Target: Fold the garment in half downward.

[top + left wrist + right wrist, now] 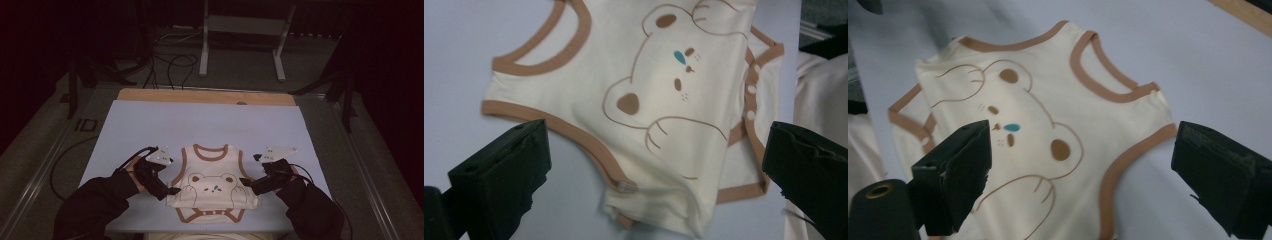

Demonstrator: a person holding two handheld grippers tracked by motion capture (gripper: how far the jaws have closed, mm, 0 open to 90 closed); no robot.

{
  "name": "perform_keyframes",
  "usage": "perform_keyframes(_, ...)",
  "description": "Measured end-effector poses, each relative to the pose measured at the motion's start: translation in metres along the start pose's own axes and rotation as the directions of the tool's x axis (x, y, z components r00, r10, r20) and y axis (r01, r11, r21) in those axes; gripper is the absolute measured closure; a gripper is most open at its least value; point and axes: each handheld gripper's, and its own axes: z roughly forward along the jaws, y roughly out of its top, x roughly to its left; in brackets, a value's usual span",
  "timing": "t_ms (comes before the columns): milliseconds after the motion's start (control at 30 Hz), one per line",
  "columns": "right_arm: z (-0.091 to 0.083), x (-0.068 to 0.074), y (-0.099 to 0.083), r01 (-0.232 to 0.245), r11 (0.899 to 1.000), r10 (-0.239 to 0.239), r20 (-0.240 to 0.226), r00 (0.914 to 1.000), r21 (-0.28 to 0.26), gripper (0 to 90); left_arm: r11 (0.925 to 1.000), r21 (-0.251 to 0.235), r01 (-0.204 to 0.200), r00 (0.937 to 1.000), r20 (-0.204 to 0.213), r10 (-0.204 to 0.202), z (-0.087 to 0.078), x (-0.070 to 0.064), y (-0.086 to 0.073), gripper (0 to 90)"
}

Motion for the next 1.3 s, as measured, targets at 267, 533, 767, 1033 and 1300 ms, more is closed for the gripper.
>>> perform_keyframes(267,0.008,-0.02,0.014,-0.012,1.0,0.012,-0.001,0.9999,-0.029,9.3,0.9996,-0.026,0.003,1.0,-0.005,-0.003,0.003,0.018,0.009,0.0)
perform_keyframes(533,0.027,-0.035,0.019,-0.021,0.999,0.021,-0.018,0.9996,-0.03,9.4,0.999,-0.042,0.011,0.9998,-0.015,-0.012,0.017,0.035,0.013,0.0)
perform_keyframes(767,0.046,-0.05,0.015,-0.037,0.999,0.036,-0.031,0.9988,-0.008,9.6,0.9988,-0.034,0.034,0.9982,-0.048,-0.036,0.029,0.049,0.015,0.0)
perform_keyframes(1033,0.058,-0.064,0.015,-0.052,0.998,0.052,-0.023,0.9984,-0.02,9.8,0.9972,-0.05,0.056,0.9964,-0.061,-0.059,0.04,0.063,0.016,0.0)
perform_keyframes(1300,0.071,-0.077,0.011,-0.087,0.996,0.088,-0.029,0.9957,0.011,12.6,0.9961,-0.046,0.075,0.9935,-0.082,-0.079,0.05,0.077,0.016,0.0)
